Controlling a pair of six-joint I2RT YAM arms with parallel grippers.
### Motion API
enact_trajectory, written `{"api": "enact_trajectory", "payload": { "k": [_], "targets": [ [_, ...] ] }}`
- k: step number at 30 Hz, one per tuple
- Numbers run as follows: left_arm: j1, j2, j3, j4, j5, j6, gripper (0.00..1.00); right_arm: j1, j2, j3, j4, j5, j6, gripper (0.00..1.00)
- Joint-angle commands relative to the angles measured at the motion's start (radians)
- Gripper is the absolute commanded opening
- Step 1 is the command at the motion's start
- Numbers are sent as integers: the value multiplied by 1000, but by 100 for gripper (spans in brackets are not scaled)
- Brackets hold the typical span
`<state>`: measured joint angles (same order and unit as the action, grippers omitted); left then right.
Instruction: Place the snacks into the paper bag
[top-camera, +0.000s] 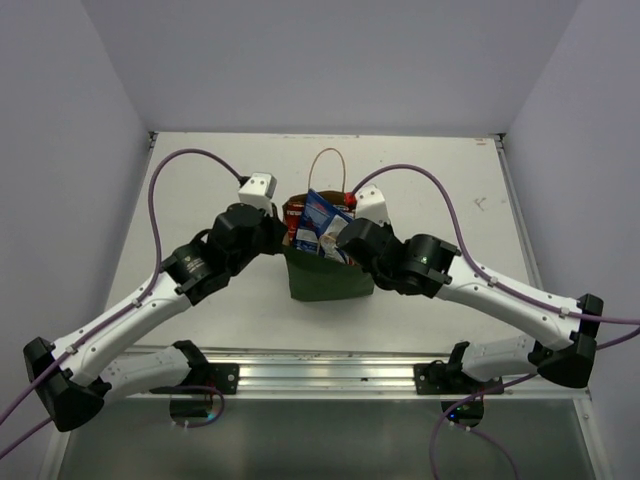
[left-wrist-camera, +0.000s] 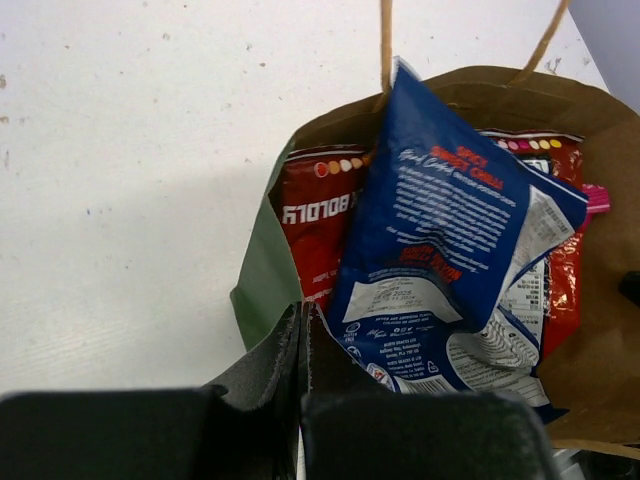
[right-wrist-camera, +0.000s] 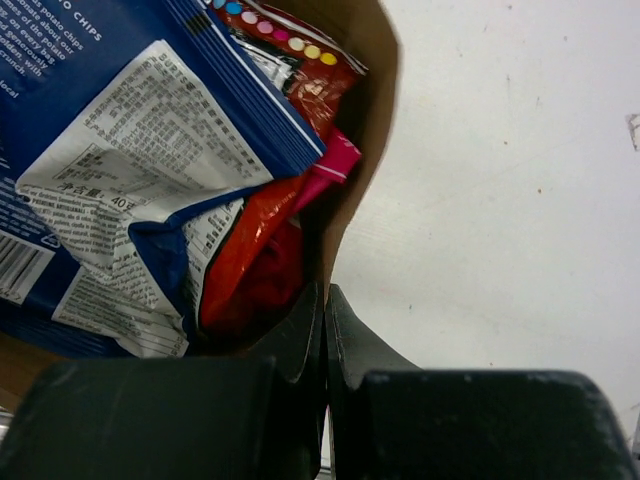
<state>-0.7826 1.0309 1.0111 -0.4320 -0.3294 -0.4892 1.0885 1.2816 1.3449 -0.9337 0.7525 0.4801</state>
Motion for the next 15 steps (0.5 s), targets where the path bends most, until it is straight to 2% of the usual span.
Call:
{"api": "enact_trajectory", "payload": {
  "k": [1,9,12,15],
  "targets": [
    [-1,-20,-37,82,-60,-14,0,7,-18,-62,53,28,48,0],
    [-20,-14,-2,107,-73,21,0,8,-25,-33,56,62,20,0],
    [-27,7,65,134,-50,60,0,8,-19,17,52,88,-15,0],
    [-52,35,136,162,-42,101,18,8,-16,75,38,122,-44,14]
  ]
}}
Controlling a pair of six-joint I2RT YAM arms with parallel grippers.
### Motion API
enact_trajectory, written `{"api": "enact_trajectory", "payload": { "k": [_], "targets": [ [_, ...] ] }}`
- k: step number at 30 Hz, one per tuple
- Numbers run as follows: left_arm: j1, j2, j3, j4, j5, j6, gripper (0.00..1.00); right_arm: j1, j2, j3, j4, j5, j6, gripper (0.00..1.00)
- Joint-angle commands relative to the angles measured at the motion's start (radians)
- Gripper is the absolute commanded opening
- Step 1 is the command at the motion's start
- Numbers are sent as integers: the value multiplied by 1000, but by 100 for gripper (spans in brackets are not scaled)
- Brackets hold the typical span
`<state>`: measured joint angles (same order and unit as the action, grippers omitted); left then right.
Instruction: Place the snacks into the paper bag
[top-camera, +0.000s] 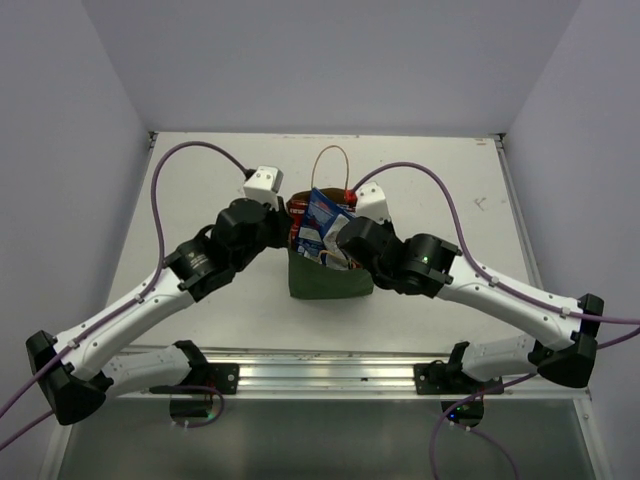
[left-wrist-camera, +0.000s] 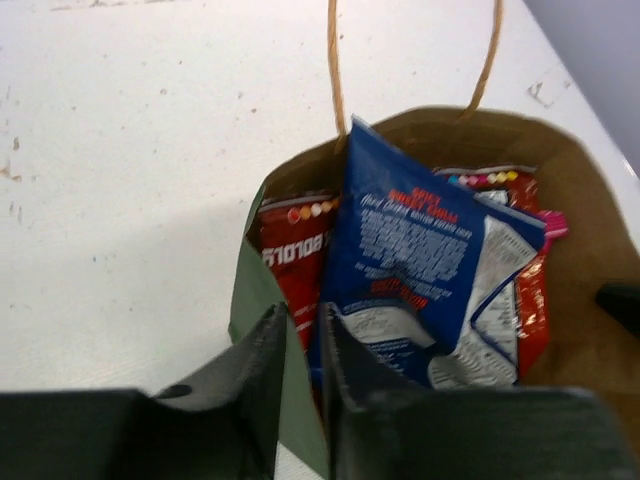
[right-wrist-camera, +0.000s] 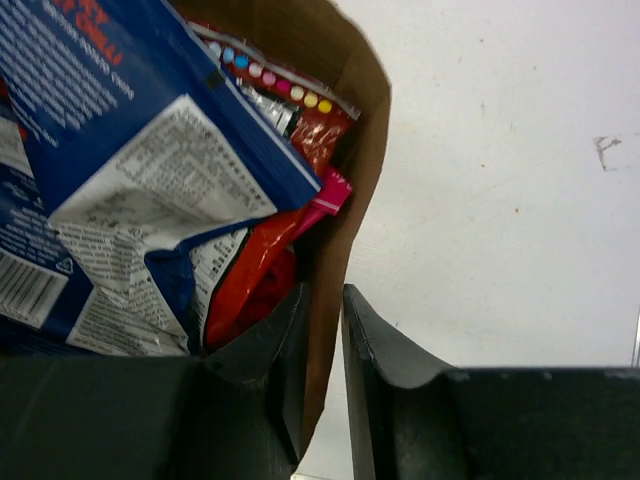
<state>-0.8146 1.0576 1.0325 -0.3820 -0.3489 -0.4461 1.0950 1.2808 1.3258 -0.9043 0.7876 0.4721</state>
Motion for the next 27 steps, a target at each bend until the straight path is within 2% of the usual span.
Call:
{"api": "enact_trajectory", "payload": {
  "k": [1,3,5,6,8,9,10,11,12,13,14,15,16,17,18,19,20,21,23,27],
  "targets": [
    [-29,19,132,126,-24,81,28,2,-18,107,8,94,-47,26],
    [-58,31,184,137,-48,105,39,2,-31,134,18,114,-82,37],
    [-84,30,213,149,-94,142,48,2,-64,151,33,128,-99,44],
    [-90,18,234,153,-113,155,49,2,-80,164,39,156,-113,52],
    [-98,-10,239,179,-203,185,61,2,-141,161,79,212,-131,56],
    [-98,-51,227,190,-255,194,63,2,-165,155,93,298,-145,56],
    [-97,-70,219,210,-369,211,73,2,-188,144,123,346,-159,57],
    [-97,-93,207,218,-434,227,77,2,-237,110,143,398,-174,58],
    [-94,-134,171,232,-497,248,81,2,-262,81,172,536,-229,62],
    [-93,-157,144,274,-572,303,90,0,-285,43,290,602,-286,64],
    [-69,-178,115,299,-581,332,93,-1,-331,-49,368,677,-356,66],
    [-42,-217,56,317,-566,349,96,-4,-343,-94,459,731,-530,68],
    [-6,-229,31,319,-538,342,99,-45,-351,-123,551,775,-580,71],
    [102,-238,12,302,-448,325,100,-82,-350,-152,551,769,-589,72],
    [165,-238,-11,260,-402,289,100,-142,-350,-169,551,760,-587,73],
    [222,-234,-17,235,-362,267,100,-165,-350,-189,553,750,-573,75],
    [327,-229,-23,218,-279,251,100,-181,-348,-226,553,740,-566,76],
    [371,-222,-34,210,-245,239,100,-190,-345,-241,553,742,-550,78],
    [435,-217,-45,215,-185,222,100,-192,-336,-261,556,765,-540,80],
    [485,-174,-28,207,-130,210,100,-199,-313,-260,513,759,-492,77]
  ]
}}
